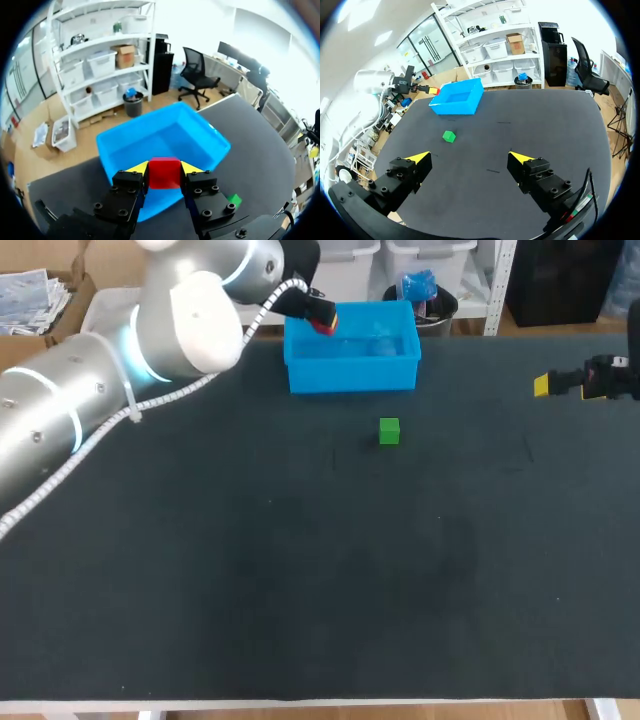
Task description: Use the left arm to pick the red cube and place it into the blue plastic box first, then use the right arm to grasp the green cube and put it into the same blue plastic box after the first action is fully finished.
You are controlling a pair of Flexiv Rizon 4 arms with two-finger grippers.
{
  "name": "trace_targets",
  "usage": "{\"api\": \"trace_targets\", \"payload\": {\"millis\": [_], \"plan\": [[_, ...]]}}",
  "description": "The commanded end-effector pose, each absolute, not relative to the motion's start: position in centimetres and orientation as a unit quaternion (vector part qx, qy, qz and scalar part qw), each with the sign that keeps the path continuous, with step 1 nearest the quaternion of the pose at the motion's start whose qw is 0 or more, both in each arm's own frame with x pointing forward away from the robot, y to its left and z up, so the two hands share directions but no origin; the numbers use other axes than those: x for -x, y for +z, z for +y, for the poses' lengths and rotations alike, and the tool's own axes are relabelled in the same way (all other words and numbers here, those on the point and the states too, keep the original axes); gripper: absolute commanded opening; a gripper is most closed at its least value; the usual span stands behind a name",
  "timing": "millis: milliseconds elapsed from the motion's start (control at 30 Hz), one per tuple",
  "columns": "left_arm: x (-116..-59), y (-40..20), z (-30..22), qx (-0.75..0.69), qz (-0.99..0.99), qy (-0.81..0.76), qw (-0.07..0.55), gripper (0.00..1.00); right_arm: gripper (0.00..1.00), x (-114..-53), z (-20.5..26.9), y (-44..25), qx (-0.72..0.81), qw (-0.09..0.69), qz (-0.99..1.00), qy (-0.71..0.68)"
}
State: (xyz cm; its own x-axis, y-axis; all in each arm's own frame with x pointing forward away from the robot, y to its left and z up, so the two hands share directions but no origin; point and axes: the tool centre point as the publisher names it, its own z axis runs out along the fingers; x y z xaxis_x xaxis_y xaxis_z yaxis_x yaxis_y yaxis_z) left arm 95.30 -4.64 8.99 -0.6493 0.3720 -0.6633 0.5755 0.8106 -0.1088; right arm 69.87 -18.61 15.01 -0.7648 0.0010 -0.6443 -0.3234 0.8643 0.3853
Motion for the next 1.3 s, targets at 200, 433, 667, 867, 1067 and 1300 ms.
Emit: {"api": "trace_targets", "payload": {"millis": [200, 433, 667, 867, 1067, 1300], "plan": [[-98.6, 6.2, -6.1, -0.265, 0.905, -0.145, 0.300, 0.00, 1.00, -69.9, -18.6, 15.0, 0.089, 0.331, 0.907, 0.244], [-98.7, 4.9, -5.9, -0.260, 0.912, -0.144, 0.282, 0.00, 1.00, -69.9, -18.6, 15.0, 0.089, 0.331, 0.907, 0.244], [-98.5, 5.4, -5.7, -0.264, 0.911, -0.148, 0.280, 0.88, 1.00, -69.9, -18.6, 15.0, 0.089, 0.331, 0.907, 0.244], [-98.0, 7.0, -5.8, -0.271, 0.905, -0.150, 0.292, 1.00, 1.00, -69.9, -18.6, 15.0, 0.089, 0.331, 0.907, 0.244], [-96.5, 9.8, -5.5, -0.282, 0.892, -0.156, 0.317, 1.00, 1.00, -69.9, -18.6, 15.0, 0.089, 0.331, 0.907, 0.244], [-92.9, 12.3, -3.6, -0.284, 0.879, -0.168, 0.345, 1.00, 1.00, -69.9, -18.6, 15.0, 0.089, 0.331, 0.907, 0.244]]}}
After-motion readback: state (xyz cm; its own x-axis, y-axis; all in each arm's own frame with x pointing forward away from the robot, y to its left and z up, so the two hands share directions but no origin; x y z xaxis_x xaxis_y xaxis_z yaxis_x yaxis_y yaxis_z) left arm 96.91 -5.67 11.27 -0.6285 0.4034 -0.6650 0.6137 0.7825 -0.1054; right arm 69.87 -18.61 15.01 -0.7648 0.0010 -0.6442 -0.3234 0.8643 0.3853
